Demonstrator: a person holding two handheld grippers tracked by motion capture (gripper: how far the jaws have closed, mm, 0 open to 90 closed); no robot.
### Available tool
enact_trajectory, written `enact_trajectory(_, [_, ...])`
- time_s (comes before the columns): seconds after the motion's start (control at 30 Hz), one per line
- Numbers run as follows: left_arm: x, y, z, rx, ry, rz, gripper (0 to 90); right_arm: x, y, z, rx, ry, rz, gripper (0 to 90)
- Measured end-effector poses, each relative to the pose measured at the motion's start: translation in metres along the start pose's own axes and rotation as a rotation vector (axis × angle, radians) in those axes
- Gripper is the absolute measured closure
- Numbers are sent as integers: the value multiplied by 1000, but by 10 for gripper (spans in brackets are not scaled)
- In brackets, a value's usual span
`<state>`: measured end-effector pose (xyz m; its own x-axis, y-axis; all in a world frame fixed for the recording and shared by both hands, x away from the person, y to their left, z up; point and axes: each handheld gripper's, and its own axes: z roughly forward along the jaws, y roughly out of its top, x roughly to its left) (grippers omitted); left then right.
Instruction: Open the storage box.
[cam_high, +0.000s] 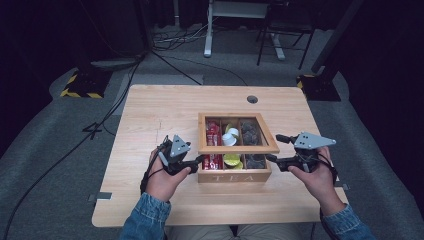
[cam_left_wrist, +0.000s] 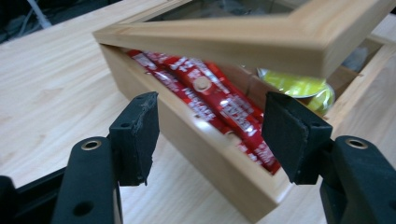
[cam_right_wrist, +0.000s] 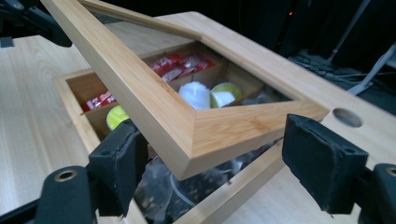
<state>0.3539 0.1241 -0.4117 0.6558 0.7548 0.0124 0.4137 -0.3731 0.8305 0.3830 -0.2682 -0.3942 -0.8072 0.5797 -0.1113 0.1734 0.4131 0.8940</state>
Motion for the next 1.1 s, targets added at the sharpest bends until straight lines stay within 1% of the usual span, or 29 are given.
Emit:
enact_trajectory(0.07, [5, -1, -1, 17, 18, 6, 365, -2, 5, -1, -7, -10, -9, 231])
enact_trajectory(0.1, [8, -2, -1, 22, 25, 1, 365, -3, 8, -2, -10, -12, -9, 231])
enact_trajectory(0.2, [17, -6, 0, 35, 34, -31, 359, -6, 14, -2, -20, -11, -5, 231])
enact_trajectory(0.33, [29, -13, 3, 58, 51, -63, 337, -11, 23, -3, -28, -13, -4, 234])
enact_trajectory(0.5, [41, -22, 9, 89, 59, -105, 323, -18, 36, -2, -27, -7, -7, 246])
enact_trajectory(0.53, [43, -24, 9, 98, 61, -104, 320, -19, 39, -1, -27, -3, -7, 246])
enact_trajectory(0.63, [49, -31, 11, 115, 75, -127, 316, -24, 47, 1, -33, 1, -5, 248])
enact_trajectory(0.7, [52, -35, 12, 128, 92, -127, 314, -28, 50, 2, -43, 10, 10, 249])
enact_trajectory(0.73, [53, -37, 13, 132, 110, -113, 314, -30, 51, 3, -51, 14, 18, 251])
enact_trajectory(0.77, [53, -40, 14, 137, 139, -87, 313, -32, 51, 3, -60, 22, 31, 253])
enact_trajectory(0.8, [54, -41, 15, 140, 151, -75, 314, -35, 53, 4, -70, 23, 40, 253])
enact_trajectory(0.83, [55, -44, 15, 154, 159, -61, 312, -36, 54, 4, -74, 23, 42, 253])
enact_trajectory(0.9, [57, -48, 16, 152, 151, -84, 309, -40, 59, 5, -86, 20, 38, 263])
enact_trajectory(1.03, [61, -57, 15, 163, 153, -112, 308, -48, 69, 7, -100, 14, 37, 272])
enact_trajectory(1.1, [63, -60, 14, 182, 161, -106, 301, -52, 74, 7, -106, 11, 38, 277])
